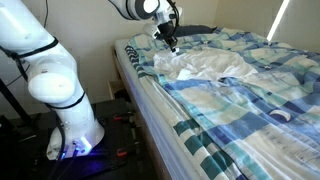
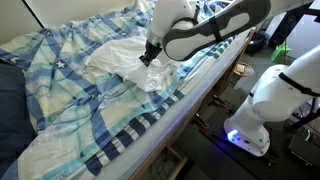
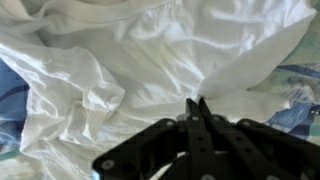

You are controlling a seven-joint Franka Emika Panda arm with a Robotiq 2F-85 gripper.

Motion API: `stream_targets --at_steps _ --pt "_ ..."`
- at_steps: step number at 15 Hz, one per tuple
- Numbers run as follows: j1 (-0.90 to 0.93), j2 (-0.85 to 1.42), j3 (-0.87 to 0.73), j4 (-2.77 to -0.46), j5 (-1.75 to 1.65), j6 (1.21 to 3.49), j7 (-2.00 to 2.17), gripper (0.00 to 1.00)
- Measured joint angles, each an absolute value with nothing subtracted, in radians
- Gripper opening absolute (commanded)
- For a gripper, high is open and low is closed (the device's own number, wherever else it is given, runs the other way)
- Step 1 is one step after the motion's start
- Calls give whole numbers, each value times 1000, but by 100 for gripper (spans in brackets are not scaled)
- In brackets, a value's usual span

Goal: Fold the sleeves on the white t-shirt

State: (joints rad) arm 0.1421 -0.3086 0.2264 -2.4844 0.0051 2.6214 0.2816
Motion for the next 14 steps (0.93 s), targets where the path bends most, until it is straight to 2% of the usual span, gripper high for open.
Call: stream_targets --at_steps 4,13,14 --pt "142 -295 221 -2511 27 2642 282 1" --pt "76 -228 185 -2640 27 2855 283 1" --pt "70 -222 184 -2646 27 2867 283 20"
